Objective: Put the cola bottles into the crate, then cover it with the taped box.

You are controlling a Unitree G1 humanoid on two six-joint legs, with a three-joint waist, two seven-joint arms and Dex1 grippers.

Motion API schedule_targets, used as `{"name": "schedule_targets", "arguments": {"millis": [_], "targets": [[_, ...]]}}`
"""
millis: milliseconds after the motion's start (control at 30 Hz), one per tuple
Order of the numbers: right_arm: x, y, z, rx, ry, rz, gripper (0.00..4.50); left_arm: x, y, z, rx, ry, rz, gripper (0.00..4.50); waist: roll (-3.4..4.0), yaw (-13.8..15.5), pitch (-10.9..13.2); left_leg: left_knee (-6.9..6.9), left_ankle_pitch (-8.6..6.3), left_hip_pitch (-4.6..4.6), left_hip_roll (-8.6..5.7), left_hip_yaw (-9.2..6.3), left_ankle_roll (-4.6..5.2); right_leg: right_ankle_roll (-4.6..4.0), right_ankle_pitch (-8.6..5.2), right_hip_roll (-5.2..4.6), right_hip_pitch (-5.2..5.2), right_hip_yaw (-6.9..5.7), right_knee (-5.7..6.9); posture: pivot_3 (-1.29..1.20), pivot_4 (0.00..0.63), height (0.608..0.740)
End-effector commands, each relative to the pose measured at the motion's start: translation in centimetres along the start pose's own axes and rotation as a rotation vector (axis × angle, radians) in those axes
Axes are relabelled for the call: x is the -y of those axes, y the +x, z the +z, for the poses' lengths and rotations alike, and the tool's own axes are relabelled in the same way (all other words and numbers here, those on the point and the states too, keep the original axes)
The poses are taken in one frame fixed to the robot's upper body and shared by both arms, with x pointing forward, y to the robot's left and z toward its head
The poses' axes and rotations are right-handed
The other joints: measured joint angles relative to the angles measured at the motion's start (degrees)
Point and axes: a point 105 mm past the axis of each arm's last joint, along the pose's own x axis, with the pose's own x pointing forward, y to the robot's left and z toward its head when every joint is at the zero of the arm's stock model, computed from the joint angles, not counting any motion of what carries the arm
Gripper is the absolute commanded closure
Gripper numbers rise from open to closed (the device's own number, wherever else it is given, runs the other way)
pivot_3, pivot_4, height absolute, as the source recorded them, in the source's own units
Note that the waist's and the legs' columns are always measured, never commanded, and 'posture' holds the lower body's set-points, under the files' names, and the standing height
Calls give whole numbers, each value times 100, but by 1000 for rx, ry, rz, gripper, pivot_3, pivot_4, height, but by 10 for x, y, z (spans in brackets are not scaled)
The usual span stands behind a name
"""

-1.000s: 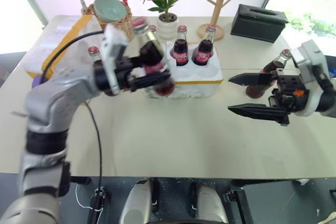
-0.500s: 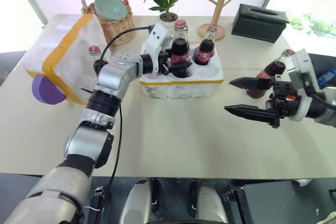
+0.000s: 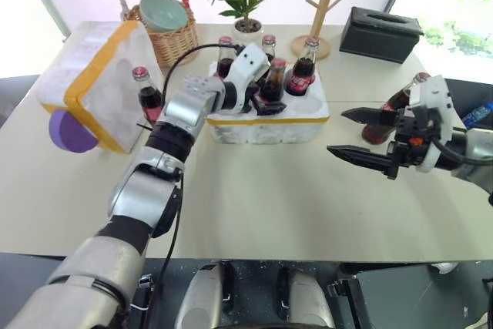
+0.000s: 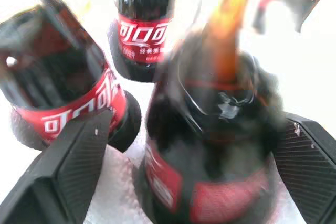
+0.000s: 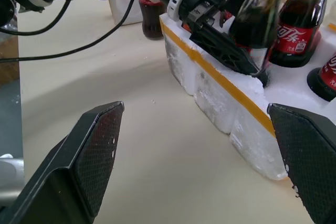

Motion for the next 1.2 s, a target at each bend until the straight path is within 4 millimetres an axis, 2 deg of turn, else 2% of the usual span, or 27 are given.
{"name": "schedule_targets", "arguments": {"millis": [33, 100, 167, 200, 267, 333, 400, 533, 633, 733, 900, 1067, 1200], "targets": [[-1, -1, 8, 25, -33, -3, 0, 3, -31, 29, 126, -19, -7, 62, 0, -20, 0, -1, 0, 0, 1, 0, 0, 0, 0, 0, -2, 0, 3, 0, 150, 736], [-1, 0, 7, 28, -29, 0, 0, 9, -54, 40, 193, -21, -10, 62, 1, -40, 1, -5, 6, -1, 3, 0, -11, -1, 0, 2, -8, 1, 6, 0, 150, 736], [-2, 1, 6, 27, -24, 7, 0, 18, -93, 55, 317, -34, -9, 62, 1, -55, 0, -6, 15, -1, 4, -1, -25, -1, 0, 3, -7, 1, 10, 0, 150, 736], [-2, 2, 5, 28, -20, 10, 0, 25, -113, 59, 368, -37, -14, 62, 1, -84, 0, -7, 16, -1, 4, -1, -27, -1, 0, 2, -7, 2, 8, 0, 150, 736], [-2, 3, 5, 32, -14, 18, 0, 37, -140, 54, 395, -51, -26, 62, 2, -139, 0, -6, 19, 1, 4, -2, -32, -1, 0, -1, -1, 3, 7, 0, 150, 736], [-1, 4, 5, 33, -15, 24, 0, 48, -161, 37, 351, -65, -17, 62, 5, -149, -2, -6, 18, 11, 3, -4, -33, -1, 0, 0, 10, 3, 4, 0, 150, 736], [1, 6, 5, 32, -16, 26, 0, 49, -181, 14, 287, -93, 49, 62, 6, -148, -3, -6, 14, 24, 2, -5, -27, -1, -1, 2, 25, 2, 3, 0, 150, 736], [4, 8, 7, 32, -24, 39, 0, 24, -215, -36, 132, -167, 356, 62, 6, -120, -3, -6, 7, 24, 2, -9, -16, -10, -6, 5, 21, 1, 3, 0, 150, 736], [8, 9, 10, 42, -30, 40, 0, -6, -240, -57, 88, -182, 633, 62, 6, -92, -3, -4, 4, 24, -2, -14, -17, -25, -14, 4, 8, 0, -5, 0, 150, 736], [11, 11, 14, 54, -36, 39, 0, -18, -243, -63, 106, -196, 732, 62, 6, -50, -3, -5, -3, 23, -2, -13, -27, -25, -13, 3, 5, 0, -9, 0, 150, 736], [7, 11, 19, 62, -48, 65, 0, -36, -232, -75, 100, -207, 790, 62, 6, 21, -3, -7, 1, 18, -1, -10, -29, -22, -10, 4, 6, 0, -4, 0, 150, 736], [4, 10, 22, 71, -49, 69, 0, -49, -214, -87, 86, -202, 771, 62, 6, 9, -3, -7, 0, 15, 0, -3, -26, -12, 0, 3, 10, 0, -6, 0, 150, 736], [1, 9, 24, 80, -45, 72, 0, -55, -199, -89, 82, -186, 726, 62, 6, 11, -3, -8, 0, 13, 2, -1, -25, -10, 1, 2, 6, 0, -5, 0, 150, 736]]}}
